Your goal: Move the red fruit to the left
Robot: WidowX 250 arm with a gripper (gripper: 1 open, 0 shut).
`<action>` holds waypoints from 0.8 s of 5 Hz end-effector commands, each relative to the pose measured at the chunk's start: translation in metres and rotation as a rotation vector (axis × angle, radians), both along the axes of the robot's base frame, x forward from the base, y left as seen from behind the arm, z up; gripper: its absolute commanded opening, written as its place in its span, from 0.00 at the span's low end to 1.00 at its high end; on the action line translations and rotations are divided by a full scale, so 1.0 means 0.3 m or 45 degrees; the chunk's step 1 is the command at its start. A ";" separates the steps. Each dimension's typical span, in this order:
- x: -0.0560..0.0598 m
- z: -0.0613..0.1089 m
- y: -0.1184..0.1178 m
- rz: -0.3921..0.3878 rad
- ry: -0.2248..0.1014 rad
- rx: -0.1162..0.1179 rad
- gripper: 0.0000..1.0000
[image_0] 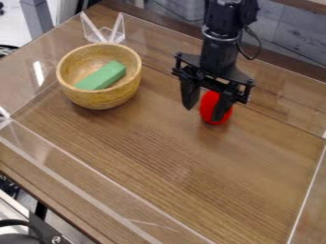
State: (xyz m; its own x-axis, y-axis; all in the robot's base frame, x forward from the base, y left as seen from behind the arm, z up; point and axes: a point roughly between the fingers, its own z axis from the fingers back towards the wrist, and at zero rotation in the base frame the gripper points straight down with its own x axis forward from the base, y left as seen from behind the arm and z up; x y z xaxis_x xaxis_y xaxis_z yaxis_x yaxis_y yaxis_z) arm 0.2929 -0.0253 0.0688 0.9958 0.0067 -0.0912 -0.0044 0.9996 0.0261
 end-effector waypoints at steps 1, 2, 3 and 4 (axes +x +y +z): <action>0.017 0.058 -0.004 -0.010 -0.087 -0.001 0.00; 0.012 0.075 -0.002 -0.003 -0.101 0.005 1.00; 0.005 0.085 -0.001 0.004 -0.108 0.008 1.00; 0.008 0.084 -0.002 0.006 -0.114 0.010 0.00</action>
State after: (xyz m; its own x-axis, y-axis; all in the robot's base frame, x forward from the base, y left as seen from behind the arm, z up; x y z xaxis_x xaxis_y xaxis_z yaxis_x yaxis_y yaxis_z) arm 0.2913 -0.0233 0.0779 0.9977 0.0246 -0.0635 -0.0223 0.9991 0.0358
